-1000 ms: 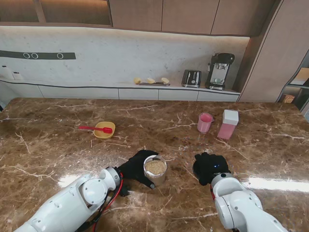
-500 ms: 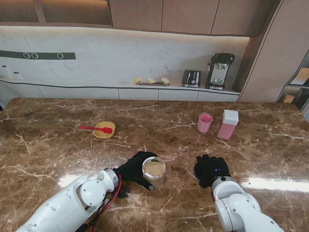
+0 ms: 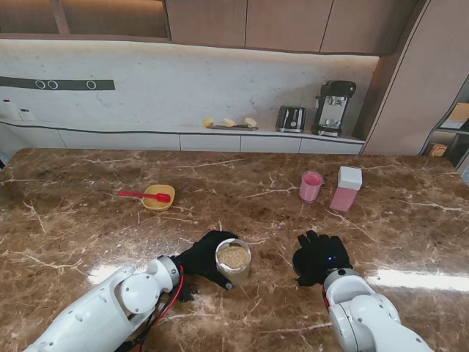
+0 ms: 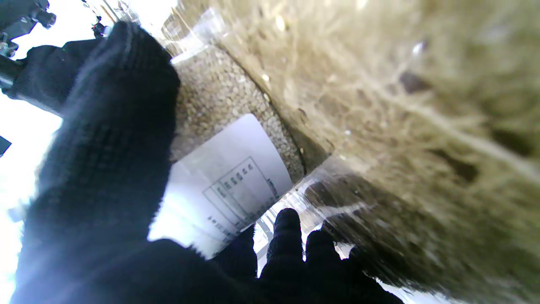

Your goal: Measure grain into the airtight container

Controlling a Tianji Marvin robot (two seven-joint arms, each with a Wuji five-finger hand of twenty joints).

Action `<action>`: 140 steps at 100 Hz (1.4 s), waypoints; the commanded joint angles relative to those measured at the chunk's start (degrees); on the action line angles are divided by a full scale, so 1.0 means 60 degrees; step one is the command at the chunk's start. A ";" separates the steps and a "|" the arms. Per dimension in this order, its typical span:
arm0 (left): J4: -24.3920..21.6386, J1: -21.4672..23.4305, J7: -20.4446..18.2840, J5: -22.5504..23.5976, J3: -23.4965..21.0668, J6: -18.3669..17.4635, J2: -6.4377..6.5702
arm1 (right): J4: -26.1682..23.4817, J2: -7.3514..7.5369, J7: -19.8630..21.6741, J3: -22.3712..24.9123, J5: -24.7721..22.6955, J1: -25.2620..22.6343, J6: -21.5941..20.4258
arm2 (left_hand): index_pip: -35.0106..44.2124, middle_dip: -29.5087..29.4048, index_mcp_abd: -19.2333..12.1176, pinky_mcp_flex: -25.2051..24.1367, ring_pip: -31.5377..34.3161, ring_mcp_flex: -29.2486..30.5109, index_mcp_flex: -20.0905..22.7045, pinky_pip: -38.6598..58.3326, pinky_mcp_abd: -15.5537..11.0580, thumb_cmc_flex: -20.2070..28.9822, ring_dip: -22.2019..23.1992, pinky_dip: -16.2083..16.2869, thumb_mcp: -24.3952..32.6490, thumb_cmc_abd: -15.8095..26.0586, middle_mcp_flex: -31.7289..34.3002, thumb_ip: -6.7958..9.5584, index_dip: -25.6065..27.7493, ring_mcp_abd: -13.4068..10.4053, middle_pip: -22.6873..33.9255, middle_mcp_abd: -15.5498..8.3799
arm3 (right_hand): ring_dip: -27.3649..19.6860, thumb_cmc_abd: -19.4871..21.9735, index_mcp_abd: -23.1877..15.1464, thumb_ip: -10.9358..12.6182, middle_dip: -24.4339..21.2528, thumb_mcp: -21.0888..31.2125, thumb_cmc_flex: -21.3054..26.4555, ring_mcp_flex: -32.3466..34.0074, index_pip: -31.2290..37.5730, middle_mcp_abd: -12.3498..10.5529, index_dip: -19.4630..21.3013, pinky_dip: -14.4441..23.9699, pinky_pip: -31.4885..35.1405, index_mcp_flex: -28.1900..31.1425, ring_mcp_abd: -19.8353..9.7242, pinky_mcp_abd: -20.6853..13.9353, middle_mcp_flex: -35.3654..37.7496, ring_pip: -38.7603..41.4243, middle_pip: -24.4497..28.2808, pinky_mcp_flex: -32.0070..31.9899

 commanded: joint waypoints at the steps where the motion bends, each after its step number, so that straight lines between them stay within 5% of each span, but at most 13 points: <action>1: 0.0329 0.0305 -0.0206 0.0098 0.0148 0.0163 0.0124 | -0.0120 -0.0016 -0.0028 0.0058 0.0064 -0.0163 -0.0057 | 0.1233 -0.0066 -0.1280 0.0846 0.0861 0.0521 0.0899 0.2375 0.3837 0.0094 0.0364 0.0627 0.2695 0.3030 0.0089 0.0734 0.0115 0.1642 -0.0051 -0.0097 | -0.0451 -0.0010 0.0247 0.0287 -0.0182 -0.0044 -0.0519 -0.0492 -0.0227 0.0158 0.0118 -0.0044 -0.0362 -0.0455 0.0091 0.0084 -0.0332 -0.0223 -0.0263 -0.0304; 22: 0.0337 0.0279 -0.0283 0.0070 0.0161 0.0068 0.0143 | -0.0382 -0.0051 -0.0352 0.0245 0.0091 -0.0352 -0.0212 | -0.1431 -0.0161 -0.0733 0.0830 0.0811 0.0398 -0.0547 0.2255 0.3861 -0.0986 0.0324 0.0555 0.2225 0.2026 -0.0039 0.0770 -0.2564 0.1693 -0.0385 -0.0049 | -0.0569 -0.0035 0.0213 0.0285 -0.0324 0.0047 -0.0679 -0.1017 -0.0332 0.0109 0.0104 -0.0147 -0.0878 -0.0555 0.0014 0.0133 -0.0366 -0.0448 -0.0395 -0.1079; 40: 0.0417 0.0216 -0.0349 -0.0018 0.0209 -0.0106 0.0143 | -0.0326 -0.0079 -0.0607 0.0252 0.0570 -0.0333 -0.0230 | -0.2653 -0.0201 -0.0399 0.0850 0.0755 0.0272 -0.1457 0.2016 0.3873 -0.1506 0.0272 0.0424 0.1429 0.1317 -0.0163 0.0659 -0.3613 0.1730 -0.0742 -0.0007 | -0.0593 0.0038 0.0217 0.0282 -0.0360 0.0103 -0.0692 -0.1129 -0.0350 0.0111 0.0112 -0.0058 -0.0923 -0.0530 -0.0016 0.0180 -0.0325 -0.0468 -0.0421 -0.1172; 47: 0.0448 0.0199 -0.0324 -0.0021 0.0230 -0.0170 0.0134 | -0.0295 -0.0084 -0.0665 0.0246 0.0624 -0.0330 -0.0223 | -0.2930 -0.0202 -0.0224 0.0852 0.0748 0.0244 -0.1932 0.2007 0.3868 -0.1597 0.0268 0.0411 0.1291 0.1179 -0.0219 0.0631 -0.3759 0.1736 -0.0794 0.0011 | -0.0598 0.0064 0.0228 0.0273 -0.0369 0.0099 -0.0679 -0.1145 -0.0355 0.0113 0.0118 -0.0025 -0.0946 -0.0526 -0.0021 0.0186 -0.0329 -0.0464 -0.0432 -0.1203; 101: 0.0460 0.0156 -0.0433 0.0062 0.0160 -0.0390 0.0203 | -0.0156 -0.0112 -0.1046 0.0284 0.0861 -0.0308 -0.0282 | -0.3681 -0.0287 -0.0287 0.0896 0.0693 0.0164 -0.2051 0.1850 0.3856 -0.2192 0.0183 0.0098 0.1031 0.0580 -0.0256 0.0335 -0.4201 0.1658 -0.1057 -0.0178 | -0.0621 0.0194 0.0213 0.0268 -0.0363 0.0068 -0.0688 -0.1151 -0.0343 0.0094 0.0165 0.0134 -0.1063 -0.0470 -0.0049 0.0201 -0.0211 -0.0445 -0.0417 -0.1237; 140: -0.0194 0.0675 -0.0413 0.0584 -0.0741 -0.0233 0.0391 | -0.0026 -0.0138 -0.1481 0.0393 0.1023 -0.0324 -0.0507 | -0.4388 -0.0393 -0.0330 0.0893 0.0695 0.0213 -0.2075 0.1856 0.3826 -0.2294 0.0149 0.0021 0.1329 0.0474 -0.0265 0.0269 -0.4545 0.1696 -0.1115 -0.0185 | -0.0623 0.0236 0.0171 0.0242 -0.0341 0.0004 -0.0650 -0.1150 -0.0312 0.0113 0.0195 0.0198 -0.1154 -0.0391 -0.0043 0.0160 -0.0192 -0.0414 -0.0388 -0.1236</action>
